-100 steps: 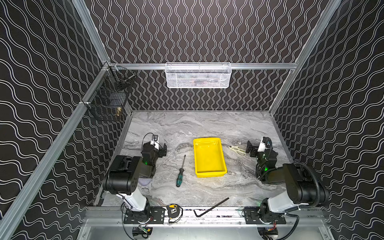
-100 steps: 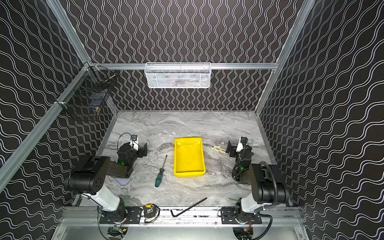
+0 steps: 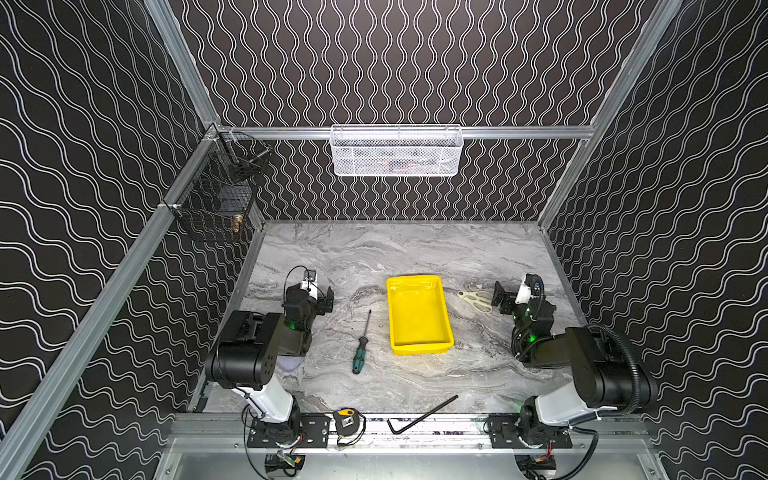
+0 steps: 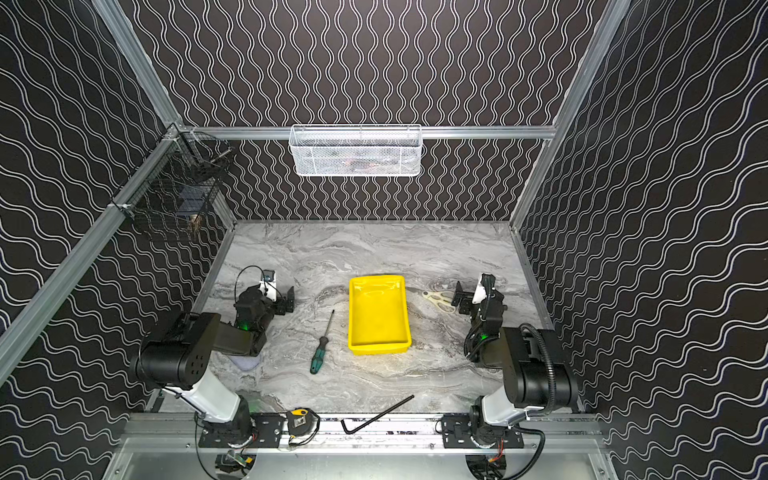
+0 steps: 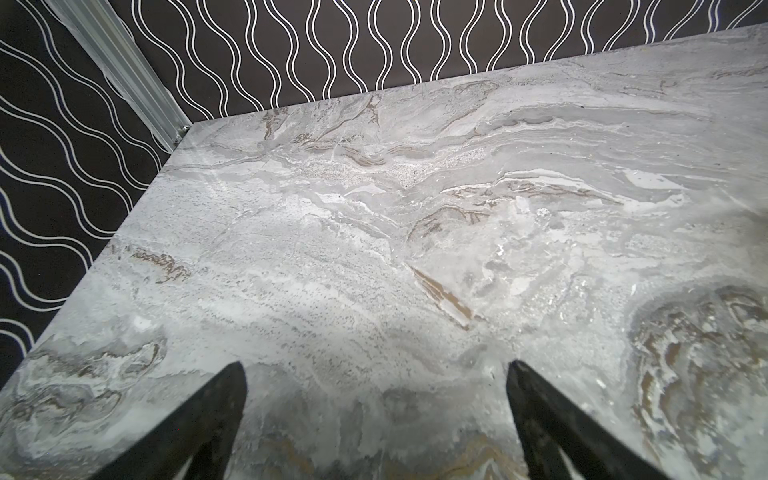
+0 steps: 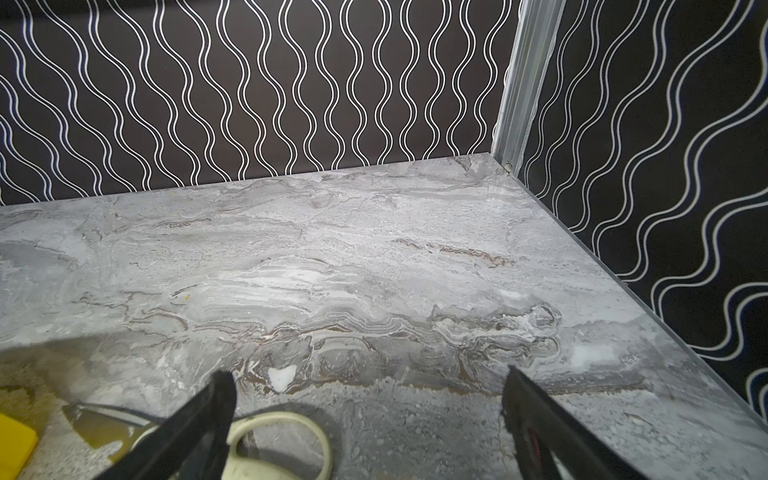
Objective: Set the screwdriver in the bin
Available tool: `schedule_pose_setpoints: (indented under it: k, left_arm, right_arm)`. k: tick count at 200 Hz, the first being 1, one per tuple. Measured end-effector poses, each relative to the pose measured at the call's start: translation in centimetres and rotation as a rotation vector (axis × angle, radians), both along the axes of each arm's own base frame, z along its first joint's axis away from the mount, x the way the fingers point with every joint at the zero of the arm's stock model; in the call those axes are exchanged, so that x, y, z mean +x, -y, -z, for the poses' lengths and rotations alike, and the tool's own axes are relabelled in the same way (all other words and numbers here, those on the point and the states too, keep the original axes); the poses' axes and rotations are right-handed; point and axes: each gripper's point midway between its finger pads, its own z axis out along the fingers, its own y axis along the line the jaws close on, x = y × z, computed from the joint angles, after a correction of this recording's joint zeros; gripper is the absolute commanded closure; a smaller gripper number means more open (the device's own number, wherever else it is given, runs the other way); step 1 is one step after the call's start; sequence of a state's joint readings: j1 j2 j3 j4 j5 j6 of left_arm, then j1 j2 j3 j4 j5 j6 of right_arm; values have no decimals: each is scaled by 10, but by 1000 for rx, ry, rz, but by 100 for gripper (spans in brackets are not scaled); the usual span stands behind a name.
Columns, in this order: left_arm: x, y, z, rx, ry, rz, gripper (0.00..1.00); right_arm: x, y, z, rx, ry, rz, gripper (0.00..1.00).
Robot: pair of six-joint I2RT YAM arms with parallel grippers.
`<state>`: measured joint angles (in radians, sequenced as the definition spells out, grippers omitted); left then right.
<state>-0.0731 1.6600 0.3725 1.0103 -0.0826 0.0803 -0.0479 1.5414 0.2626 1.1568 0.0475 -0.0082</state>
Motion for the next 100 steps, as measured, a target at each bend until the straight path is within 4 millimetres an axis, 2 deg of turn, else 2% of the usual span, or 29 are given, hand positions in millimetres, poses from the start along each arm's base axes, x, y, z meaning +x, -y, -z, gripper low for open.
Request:
schedule_pose_setpoints:
  k: [100]
  left_arm:
    - [0, -1, 1, -5, -3, -1, 1]
  right_arm:
    - [0, 0, 0, 1, 0, -1, 0]
